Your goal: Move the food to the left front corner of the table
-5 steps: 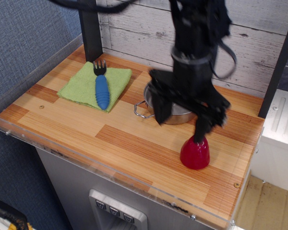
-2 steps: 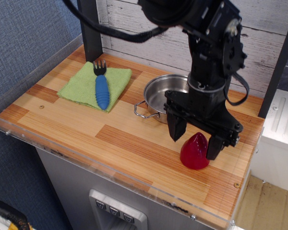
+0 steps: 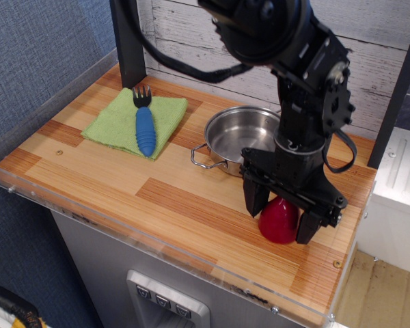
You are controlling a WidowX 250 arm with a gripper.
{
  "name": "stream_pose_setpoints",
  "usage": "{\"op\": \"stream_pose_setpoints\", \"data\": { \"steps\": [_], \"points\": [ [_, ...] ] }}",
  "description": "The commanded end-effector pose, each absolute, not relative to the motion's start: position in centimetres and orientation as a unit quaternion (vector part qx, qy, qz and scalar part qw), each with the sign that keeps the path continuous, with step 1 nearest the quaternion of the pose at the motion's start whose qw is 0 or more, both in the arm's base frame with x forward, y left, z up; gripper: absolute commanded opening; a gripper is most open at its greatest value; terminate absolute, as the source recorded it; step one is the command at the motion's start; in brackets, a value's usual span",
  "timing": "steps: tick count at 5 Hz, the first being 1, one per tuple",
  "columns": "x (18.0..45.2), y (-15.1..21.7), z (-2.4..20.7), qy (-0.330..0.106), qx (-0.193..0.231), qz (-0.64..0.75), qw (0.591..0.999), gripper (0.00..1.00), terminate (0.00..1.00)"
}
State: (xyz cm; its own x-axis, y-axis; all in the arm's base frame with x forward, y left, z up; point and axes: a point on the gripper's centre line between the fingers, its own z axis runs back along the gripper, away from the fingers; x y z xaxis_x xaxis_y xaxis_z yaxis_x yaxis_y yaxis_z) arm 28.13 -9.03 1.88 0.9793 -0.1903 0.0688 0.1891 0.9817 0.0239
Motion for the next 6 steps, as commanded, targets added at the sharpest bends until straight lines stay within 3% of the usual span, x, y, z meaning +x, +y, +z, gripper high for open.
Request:
{"op": "stream_pose_setpoints", "data": {
  "steps": [1,3,6],
  "points": [
    [28.5,-8.3,2.3,-0.058,-0.004,-0.084,0.995,0.0,0.0],
    [28.3,-8.1,2.9,-0.063,-0.004,-0.075,0.995,0.0,0.0],
    [29.6,-7.6,6.9,-0.09,0.011,-0.059,0.994,0.0,0.0]
  ]
}}
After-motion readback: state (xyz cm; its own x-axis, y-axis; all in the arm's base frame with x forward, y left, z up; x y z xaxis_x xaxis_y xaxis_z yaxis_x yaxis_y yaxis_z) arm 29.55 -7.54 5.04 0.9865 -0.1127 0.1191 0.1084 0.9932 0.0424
